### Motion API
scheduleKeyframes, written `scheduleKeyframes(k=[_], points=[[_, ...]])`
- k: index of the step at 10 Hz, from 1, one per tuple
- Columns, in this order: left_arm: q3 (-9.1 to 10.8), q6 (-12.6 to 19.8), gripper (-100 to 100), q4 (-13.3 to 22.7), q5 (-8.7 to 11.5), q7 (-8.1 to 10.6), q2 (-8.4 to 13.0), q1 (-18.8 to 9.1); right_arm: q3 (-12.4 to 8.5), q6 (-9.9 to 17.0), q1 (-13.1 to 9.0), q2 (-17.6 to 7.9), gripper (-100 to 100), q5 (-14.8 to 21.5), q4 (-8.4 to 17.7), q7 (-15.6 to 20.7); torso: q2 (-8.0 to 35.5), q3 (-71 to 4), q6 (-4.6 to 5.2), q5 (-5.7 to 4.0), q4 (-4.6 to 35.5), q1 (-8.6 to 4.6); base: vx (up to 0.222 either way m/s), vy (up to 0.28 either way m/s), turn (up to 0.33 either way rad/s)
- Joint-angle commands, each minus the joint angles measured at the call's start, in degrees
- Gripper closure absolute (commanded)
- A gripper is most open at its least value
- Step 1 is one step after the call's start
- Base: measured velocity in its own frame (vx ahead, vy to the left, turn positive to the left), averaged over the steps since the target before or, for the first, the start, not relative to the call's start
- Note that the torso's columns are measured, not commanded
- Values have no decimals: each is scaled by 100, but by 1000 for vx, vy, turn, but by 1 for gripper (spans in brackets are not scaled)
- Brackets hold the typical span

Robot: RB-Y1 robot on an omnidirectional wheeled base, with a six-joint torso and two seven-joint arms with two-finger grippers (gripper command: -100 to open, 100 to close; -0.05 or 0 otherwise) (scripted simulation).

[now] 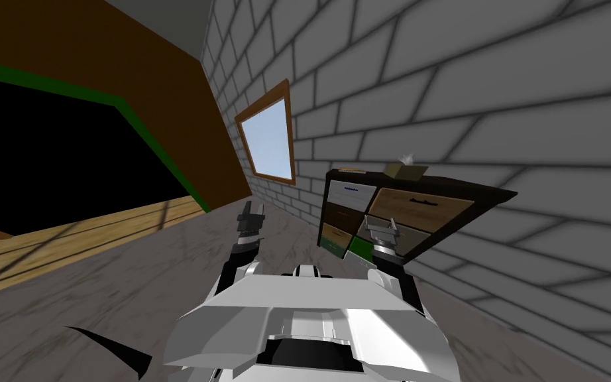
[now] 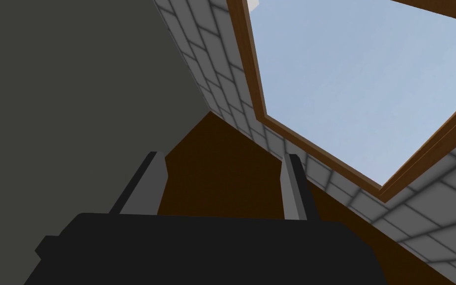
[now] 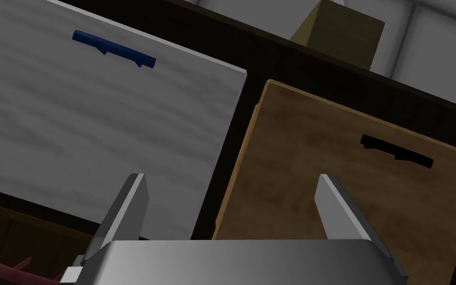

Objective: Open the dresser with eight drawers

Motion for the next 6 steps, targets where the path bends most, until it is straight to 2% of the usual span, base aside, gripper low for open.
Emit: scheduleKeyframes(k=[1,2,3,4,5,6], points=[[0,0,0,0,0,0,0,-1,-11,-135,-20,6,-100,-210,229,-433,0,0,-3,0,0,1,-3,-6,101],[0,0,0,0,0,0,0,0,-11,-135,-20,6,-100,-210,229,-524,0,0,1,0,0,-1,-1,-3,-19],[0,0,0,0,0,0,0,0,-24,-233,-57,14,-100,-397,428,-728,0,0,0,0,0,0,-4,-3,147],[0,0,0,0,0,0,0,0,-24,-233,-57,14,-100,-397,428,-883,-1,0,-5,0,0,1,-4,-6,109],[0,0,0,0,0,0,0,0,-33,-332,-101,22,-100,-585,630,-1043,1,0,0,0,0,1,-6,-6,203],[0,0,0,0,0,0,0,-1,-33,-332,-101,22,-100,-585,630,-1216,0,0,-4,-1,0,0,-5,-9,98]])
